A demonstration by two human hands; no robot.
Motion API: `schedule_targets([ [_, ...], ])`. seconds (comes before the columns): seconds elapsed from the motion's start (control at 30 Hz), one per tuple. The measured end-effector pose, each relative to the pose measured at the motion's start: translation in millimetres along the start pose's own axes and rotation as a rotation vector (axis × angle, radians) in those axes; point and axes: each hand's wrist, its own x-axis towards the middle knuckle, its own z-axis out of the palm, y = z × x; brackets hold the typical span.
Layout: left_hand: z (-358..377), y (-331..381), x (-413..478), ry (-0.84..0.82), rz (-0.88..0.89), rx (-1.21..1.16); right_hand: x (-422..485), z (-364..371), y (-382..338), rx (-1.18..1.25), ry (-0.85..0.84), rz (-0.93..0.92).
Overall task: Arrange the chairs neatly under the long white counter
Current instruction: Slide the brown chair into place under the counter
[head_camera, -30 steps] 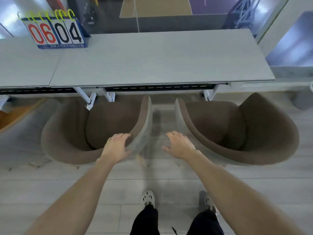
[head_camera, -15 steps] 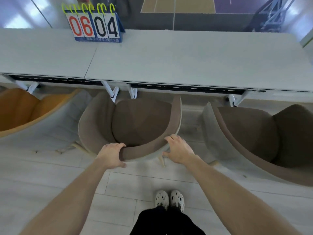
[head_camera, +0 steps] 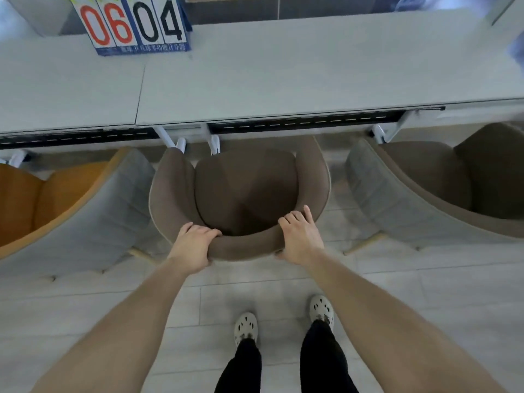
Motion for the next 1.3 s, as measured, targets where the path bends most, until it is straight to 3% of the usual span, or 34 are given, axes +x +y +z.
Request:
schedule_targets([
  [0.27, 1, 6, -1, 0.049, 0.022, 0.020, 0, 2, -3, -0.013, 0.024, 0.033],
  [0.77, 17, 23, -9, -0.013, 0.011, 0.079, -30, 9, 6, 0.039, 0.008, 0.094],
  [1.3, 11, 30, -7, 0.039, 0.003, 0.030, -18, 6, 16, 0.007, -0.068, 0.032],
])
